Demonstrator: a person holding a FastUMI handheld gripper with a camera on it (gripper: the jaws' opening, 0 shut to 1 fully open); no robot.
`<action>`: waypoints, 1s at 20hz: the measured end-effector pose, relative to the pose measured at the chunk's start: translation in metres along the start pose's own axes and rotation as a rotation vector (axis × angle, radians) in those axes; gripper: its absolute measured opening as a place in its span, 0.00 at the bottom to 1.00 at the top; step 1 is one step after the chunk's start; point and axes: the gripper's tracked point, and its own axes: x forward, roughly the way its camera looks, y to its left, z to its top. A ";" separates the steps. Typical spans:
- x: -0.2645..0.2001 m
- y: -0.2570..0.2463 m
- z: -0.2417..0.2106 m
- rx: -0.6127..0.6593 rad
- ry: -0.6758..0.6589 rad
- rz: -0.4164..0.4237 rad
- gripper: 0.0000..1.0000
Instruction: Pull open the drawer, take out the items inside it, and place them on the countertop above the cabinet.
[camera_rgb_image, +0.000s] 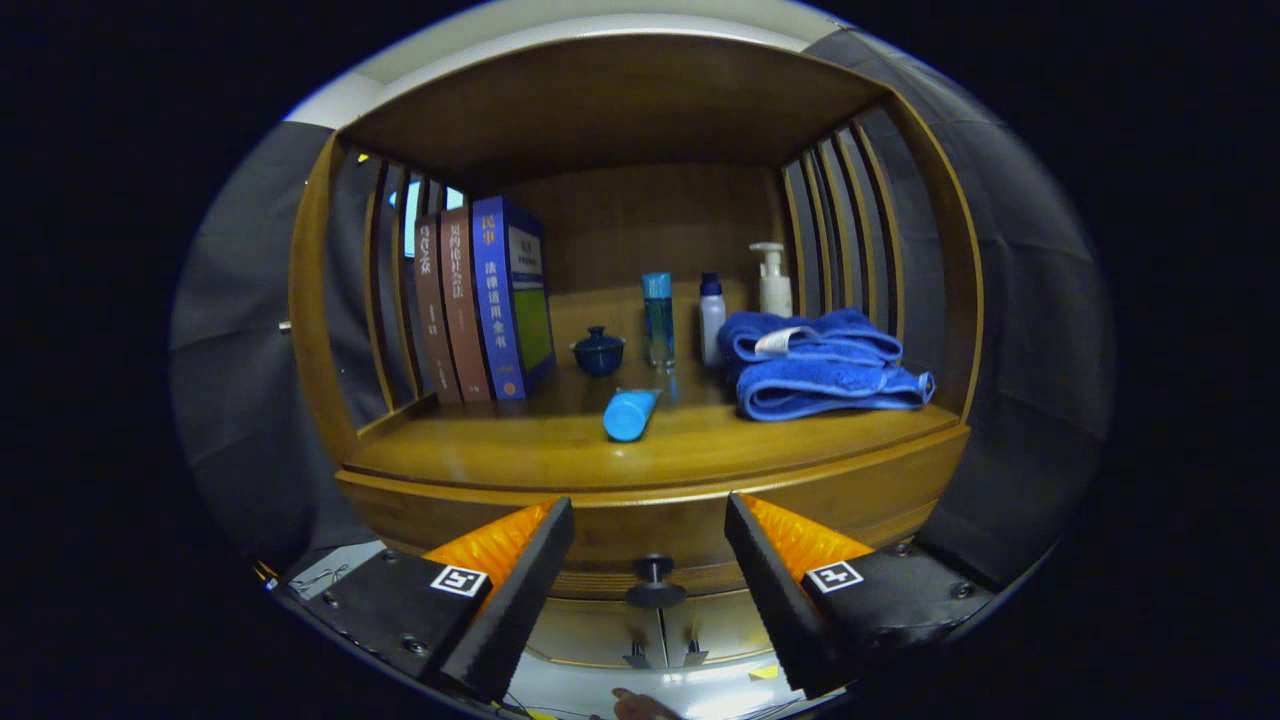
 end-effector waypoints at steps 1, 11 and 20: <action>-0.007 0.002 0.015 -0.001 -0.018 0.012 1.00; -0.094 0.014 0.163 -0.005 -0.205 0.056 0.99; -0.161 0.019 0.216 0.005 -0.226 0.070 0.99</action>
